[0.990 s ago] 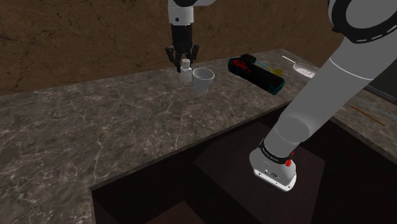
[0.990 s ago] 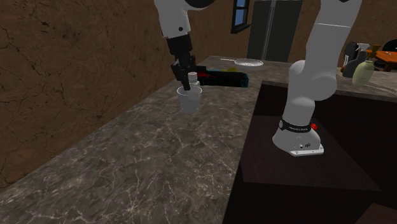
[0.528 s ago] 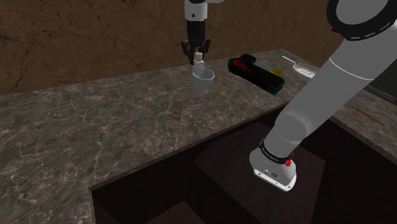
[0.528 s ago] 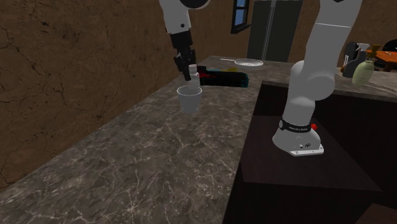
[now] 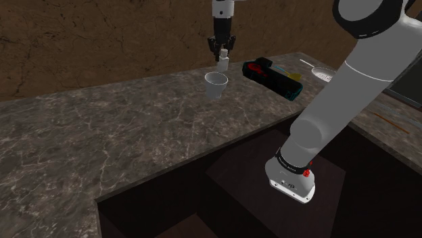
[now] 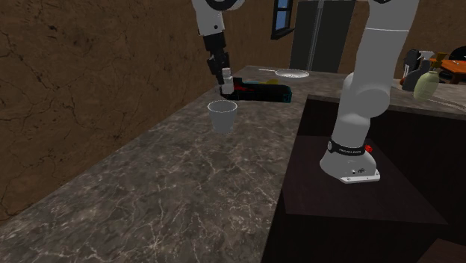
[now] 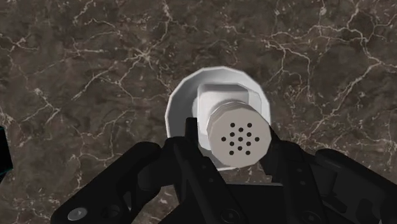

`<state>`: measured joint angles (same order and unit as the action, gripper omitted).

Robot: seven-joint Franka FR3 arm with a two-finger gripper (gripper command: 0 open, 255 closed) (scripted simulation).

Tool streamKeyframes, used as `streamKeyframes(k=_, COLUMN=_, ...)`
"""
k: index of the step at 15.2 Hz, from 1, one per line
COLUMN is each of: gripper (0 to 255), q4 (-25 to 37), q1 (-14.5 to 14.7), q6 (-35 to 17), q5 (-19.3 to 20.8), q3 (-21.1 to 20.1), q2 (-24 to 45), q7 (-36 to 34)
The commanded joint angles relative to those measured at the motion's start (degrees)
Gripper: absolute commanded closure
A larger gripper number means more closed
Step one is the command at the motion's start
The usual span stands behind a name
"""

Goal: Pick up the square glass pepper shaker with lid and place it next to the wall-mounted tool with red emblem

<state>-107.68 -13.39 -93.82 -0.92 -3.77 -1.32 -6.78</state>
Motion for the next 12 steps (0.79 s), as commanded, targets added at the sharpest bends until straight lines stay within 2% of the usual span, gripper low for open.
streamKeyframes(k=1, gripper=255, q4=1.5, q1=-1.4, q6=0.2, q5=0.7, q3=1.4, q2=1.3, q7=2.7)
streamKeyframes(k=7, gripper=255, q4=8.1, q1=-5.2, q6=1.5, q5=2.2, q3=5.0, q2=6.6, q7=9.9)
streamKeyframes(k=10, gripper=255, q4=13.6, q1=-7.6, q6=2.6, q5=2.7, q3=7.0, q2=10.8, q7=14.3)
streamKeyframes(k=12, gripper=255, q4=12.1, q1=-7.6, q6=1.1, q5=2.7, q3=7.0, q2=10.9, q7=14.2)
